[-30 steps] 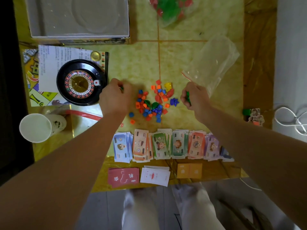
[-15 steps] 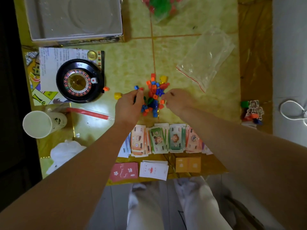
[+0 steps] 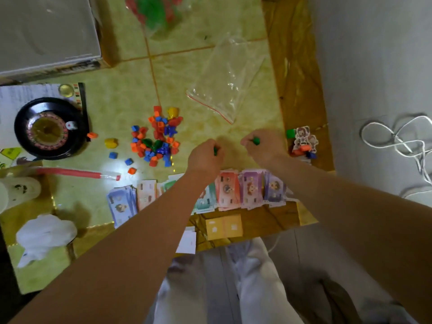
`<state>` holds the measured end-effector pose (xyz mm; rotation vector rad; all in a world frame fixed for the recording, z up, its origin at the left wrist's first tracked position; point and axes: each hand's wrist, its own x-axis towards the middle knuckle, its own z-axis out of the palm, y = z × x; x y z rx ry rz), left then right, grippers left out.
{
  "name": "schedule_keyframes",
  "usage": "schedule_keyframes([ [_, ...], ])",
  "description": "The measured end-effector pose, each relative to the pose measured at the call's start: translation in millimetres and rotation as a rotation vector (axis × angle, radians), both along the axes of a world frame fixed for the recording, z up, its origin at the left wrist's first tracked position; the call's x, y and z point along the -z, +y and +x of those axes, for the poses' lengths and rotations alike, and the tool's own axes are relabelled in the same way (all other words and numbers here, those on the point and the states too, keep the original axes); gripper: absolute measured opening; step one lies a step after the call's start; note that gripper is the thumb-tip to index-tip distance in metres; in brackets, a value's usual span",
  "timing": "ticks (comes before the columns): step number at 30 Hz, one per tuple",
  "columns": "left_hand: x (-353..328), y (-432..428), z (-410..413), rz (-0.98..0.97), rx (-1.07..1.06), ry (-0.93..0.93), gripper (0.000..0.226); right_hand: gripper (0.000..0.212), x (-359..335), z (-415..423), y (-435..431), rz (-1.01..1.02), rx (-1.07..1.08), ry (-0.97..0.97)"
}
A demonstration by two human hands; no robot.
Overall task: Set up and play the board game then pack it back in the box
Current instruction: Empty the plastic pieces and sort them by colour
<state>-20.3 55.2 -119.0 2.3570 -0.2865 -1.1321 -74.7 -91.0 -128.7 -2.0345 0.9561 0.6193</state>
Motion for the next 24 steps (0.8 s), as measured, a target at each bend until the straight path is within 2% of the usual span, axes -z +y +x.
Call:
schedule_keyframes([
  [4, 6.3, -36.4, -17.2, 0.023, 0.121, -0.079, 0.016, 0.016, 1.1, -15.9, -25.6, -0.113, -0.046, -0.081],
  [11, 21.8, -76.9, -31.3, 0.060, 0.268, -0.275, 0.027, 0.012, 15.0, -29.8, -51.6, -0.177, -0.283, -0.240],
  [13, 22.8, -80.6, -33.3, 0.082, 0.298, -0.342, 0.032, 0.017, 16.7, -31.7, -52.4, -0.197, -0.331, -0.309],
  [18, 20.4, -79.4, -37.4, 0.075, 0.303, -0.393, 0.040, 0.031, 19.6, -35.2, -44.9, -0.234, -0.334, -0.453],
  [24, 26.3, -77.5, -37.4, 0.016, 0.264, -0.410, 0.031, 0.036, 16.3, -36.9, -43.0, -0.265, -0.289, -0.457],
])
